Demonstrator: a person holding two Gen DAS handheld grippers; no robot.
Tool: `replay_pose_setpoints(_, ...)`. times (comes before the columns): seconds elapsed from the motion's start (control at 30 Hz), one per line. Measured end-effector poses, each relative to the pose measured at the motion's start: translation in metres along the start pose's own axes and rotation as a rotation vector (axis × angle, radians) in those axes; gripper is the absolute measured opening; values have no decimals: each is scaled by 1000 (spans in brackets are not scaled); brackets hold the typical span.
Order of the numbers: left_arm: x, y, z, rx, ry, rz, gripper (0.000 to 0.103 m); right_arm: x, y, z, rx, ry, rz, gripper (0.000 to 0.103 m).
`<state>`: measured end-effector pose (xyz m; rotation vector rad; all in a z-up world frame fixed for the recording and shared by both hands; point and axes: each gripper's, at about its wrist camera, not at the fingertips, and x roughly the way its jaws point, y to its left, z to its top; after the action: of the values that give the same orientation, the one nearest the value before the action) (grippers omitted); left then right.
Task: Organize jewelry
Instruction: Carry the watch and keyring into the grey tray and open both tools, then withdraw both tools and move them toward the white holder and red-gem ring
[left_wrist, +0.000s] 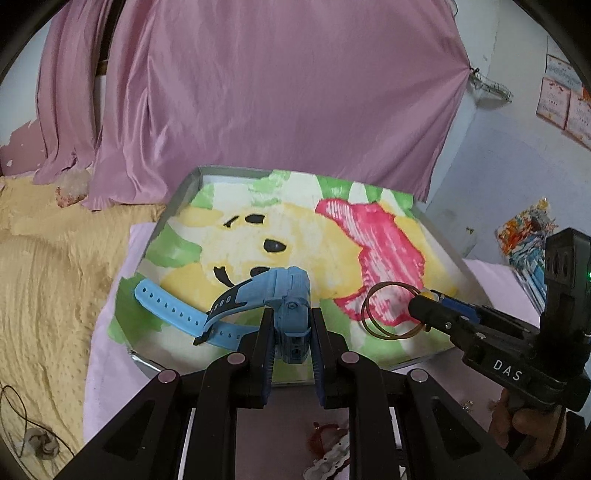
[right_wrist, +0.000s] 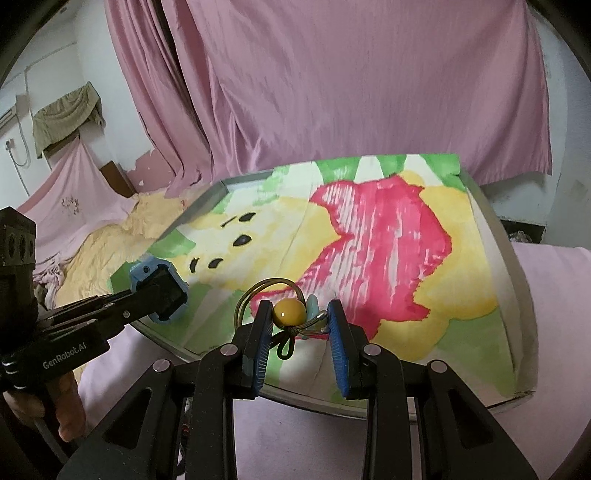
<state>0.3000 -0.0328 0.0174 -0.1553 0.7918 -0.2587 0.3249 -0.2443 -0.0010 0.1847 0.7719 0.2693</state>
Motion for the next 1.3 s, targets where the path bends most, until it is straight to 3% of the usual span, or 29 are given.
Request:
replay_pose_setpoints(0.37, 6, -2, 0, 19, 25, 6, 17, 9, -3, -1, 7, 45, -14, 27)
replay_pose_setpoints(0.47, 3, -4, -3, 24, 19, 11, 19, 3, -5, -2, 12, 27, -29, 42)
replay_pose_setpoints(0.5, 2, -4, -4, 24, 16, 15, 24, 0, -4, -2, 9, 16, -36, 50)
replay_pose_setpoints(0.6, -3, -3, -7, 9, -1, 14, 46, -10, -4, -4, 5, -14, -43, 50)
replay_pose_setpoints(0.73, -19, -3, -12, -6, -53, 13, 53, -29, -6, -10, 15, -72, -51, 50)
replay_pose_setpoints(0.8, -29, -4, -16, -6, -84, 21, 64, -42, -9, -15, 23, -113, -61, 50)
replay_pose_setpoints(0.87, -42, -4, -21, -17, -137, 18, 75, -54, -10, -19, 25, -145, -73, 58)
replay_pose_setpoints(0.93, -54, -6, -26, -20, -188, 22, 82, -69, -11, -26, 24, -188, -90, 73)
replay_pose_setpoints(1.03, -69, -8, -35, -20, -243, 29, 97, -88, -11, -35, 11, -237, -99, 78)
replay_pose_setpoints(1.13, -84, -12, -46, -14, -296, 16, 100, -108, -11, -48, 4, -286, -120, 89)
replay_pose_setpoints(1.3, -100, -21, -65, 0, -346, 6, 102, -136, -12, -68, 6, -366, -149, 90)
